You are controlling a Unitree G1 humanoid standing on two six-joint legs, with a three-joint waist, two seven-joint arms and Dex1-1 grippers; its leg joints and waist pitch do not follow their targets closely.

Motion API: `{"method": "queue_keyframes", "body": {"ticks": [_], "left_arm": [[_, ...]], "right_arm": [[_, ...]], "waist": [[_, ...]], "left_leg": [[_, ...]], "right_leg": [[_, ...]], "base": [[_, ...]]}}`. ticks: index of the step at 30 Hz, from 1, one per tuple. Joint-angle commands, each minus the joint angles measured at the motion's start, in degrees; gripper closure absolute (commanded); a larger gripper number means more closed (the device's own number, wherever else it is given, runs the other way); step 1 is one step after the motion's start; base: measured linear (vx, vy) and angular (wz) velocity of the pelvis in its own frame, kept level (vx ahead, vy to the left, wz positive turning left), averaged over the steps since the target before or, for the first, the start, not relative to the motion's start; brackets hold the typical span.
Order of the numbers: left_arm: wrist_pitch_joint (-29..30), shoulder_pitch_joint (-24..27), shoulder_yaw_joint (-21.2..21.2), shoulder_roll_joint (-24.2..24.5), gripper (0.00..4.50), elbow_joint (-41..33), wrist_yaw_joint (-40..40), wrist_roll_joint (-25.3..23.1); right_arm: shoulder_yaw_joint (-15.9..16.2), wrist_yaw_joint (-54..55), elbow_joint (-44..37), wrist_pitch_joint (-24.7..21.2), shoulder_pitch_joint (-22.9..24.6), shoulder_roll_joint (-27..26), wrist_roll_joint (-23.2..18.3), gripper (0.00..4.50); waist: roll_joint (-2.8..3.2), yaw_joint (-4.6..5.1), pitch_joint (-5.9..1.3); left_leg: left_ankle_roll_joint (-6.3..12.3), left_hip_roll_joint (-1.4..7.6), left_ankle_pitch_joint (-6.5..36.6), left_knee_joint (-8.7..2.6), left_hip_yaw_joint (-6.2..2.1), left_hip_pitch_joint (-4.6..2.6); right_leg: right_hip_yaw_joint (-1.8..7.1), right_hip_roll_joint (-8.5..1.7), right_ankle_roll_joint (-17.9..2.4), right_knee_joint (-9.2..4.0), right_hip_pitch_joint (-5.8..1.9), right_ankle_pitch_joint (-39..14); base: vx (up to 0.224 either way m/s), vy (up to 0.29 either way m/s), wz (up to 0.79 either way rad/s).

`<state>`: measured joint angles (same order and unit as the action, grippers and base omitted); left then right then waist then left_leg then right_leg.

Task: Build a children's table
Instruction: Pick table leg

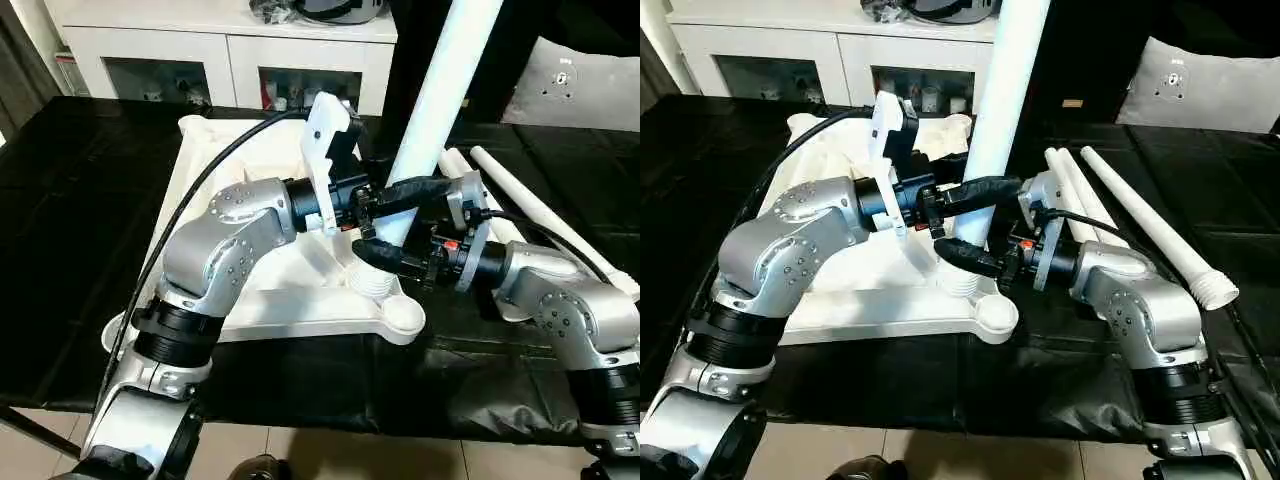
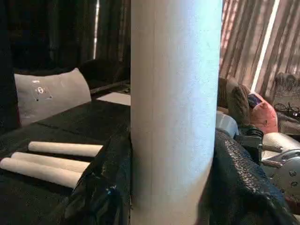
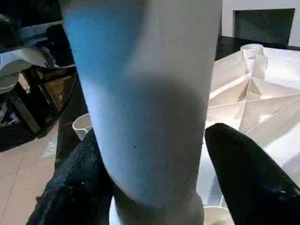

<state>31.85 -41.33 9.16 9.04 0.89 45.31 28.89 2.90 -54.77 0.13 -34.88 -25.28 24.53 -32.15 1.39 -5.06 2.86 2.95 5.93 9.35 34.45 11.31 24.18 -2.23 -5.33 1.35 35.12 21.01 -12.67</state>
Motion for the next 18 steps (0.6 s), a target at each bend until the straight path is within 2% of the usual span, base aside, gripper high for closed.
{"method": "queue_keyframes", "body": {"ticks": [1,2,4,10,11,12,14,18], "left_arm": [[-0.6,-0.5,0.7,-0.2,2.65,-1.3,0.4,-0.2],[-0.6,-0.5,0.7,-0.2,2.65,-1.3,0.4,-0.2],[-0.5,-0.4,0.7,-0.3,2.65,-1.4,0.4,-0.3],[1.2,-0.3,0.5,-0.8,2.65,-1.8,-1.1,-0.1],[2.2,-0.3,0.0,-1.3,2.65,-2.2,-1.0,1.2],[2.6,-0.1,0.1,-1.4,2.3,-2.9,-0.4,1.8],[3.6,0.7,0.2,-1.9,1.92,-5.2,0.9,4.1],[5.0,1.6,-0.7,-4.1,1.73,-7.6,0.2,7.5]], "right_arm": [[0.1,0.3,-0.7,-0.5,-0.4,0.2,-0.3,1.75],[0.2,0.4,-0.7,-0.6,-0.2,0.1,-0.2,1.87],[0.3,0.4,-0.9,-0.7,0.0,0.1,-0.2,2.12],[0.3,1.1,-0.4,-0.6,0.4,-0.1,0.6,2.5],[0.4,1.4,-0.6,-0.4,0.7,0.0,1.0,2.53],[0.7,1.7,-0.6,-0.4,0.8,0.0,1.5,2.55],[1.0,2.7,-0.4,-0.6,1.2,-0.3,2.2,2.56],[0.6,4.1,-0.3,0.5,1.6,-1.9,2.2,2.57]], "waist": [[-0.98,0.13,-3.66],[-0.81,0.09,-3.67],[-0.86,0.14,-3.69],[-0.88,0.1,-3.7],[-0.69,0.07,-3.71],[-0.69,0.07,-3.71],[-0.82,0.12,-3.71],[-0.94,0.12,-3.68]], "left_leg": [[-0.41,7.24,13.4,-4.55,-3.19,-2.82],[-0.54,7.27,13.4,-4.55,-3.24,-2.86],[-0.65,7.25,13.4,-4.58,-3.23,-2.86],[-0.52,7.25,13.0,-4.53,-3.23,-2.83],[-0.6,7.21,13.1,-4.48,-3.2,-2.85],[-0.6,7.21,13.1,-4.48,-3.2,-2.85],[-0.37,7.26,12.8,-4.54,-3.25,-2.78],[-0.43,7.28,13.3,-4.47,-3.17,-2.74]], "right_leg": [[2.24,-4.99,-16.0,-3.41,-1.12,-4.0],[2.26,-5.02,-15.9,-3.4,-1.11,-4.0],[2.24,-4.94,-15.9,-3.36,-1.11,-3.7],[2.23,-4.98,-16.1,-3.31,-1.13,-3.2],[2.25,-5.01,-16.3,-3.3,-1.14,-2.9],[2.25,-5.01,-16.3,-3.3,-1.14,-2.9],[2.21,-4.95,-16.3,-3.24,-1.21,-2.3],[2.25,-5.1,-16.9,-3.29,-1.17,-3.0]], "base": [[0.0,0.0,0.0],[0.0,0.0,0.0],[0.0,0.0,0.0],[0.0,0.0,0.0],[0.0,0.0,0.0],[0.0,0.0,0.0],[0.0,0.0,0.0],[0.0,0.0,0.0]]}}
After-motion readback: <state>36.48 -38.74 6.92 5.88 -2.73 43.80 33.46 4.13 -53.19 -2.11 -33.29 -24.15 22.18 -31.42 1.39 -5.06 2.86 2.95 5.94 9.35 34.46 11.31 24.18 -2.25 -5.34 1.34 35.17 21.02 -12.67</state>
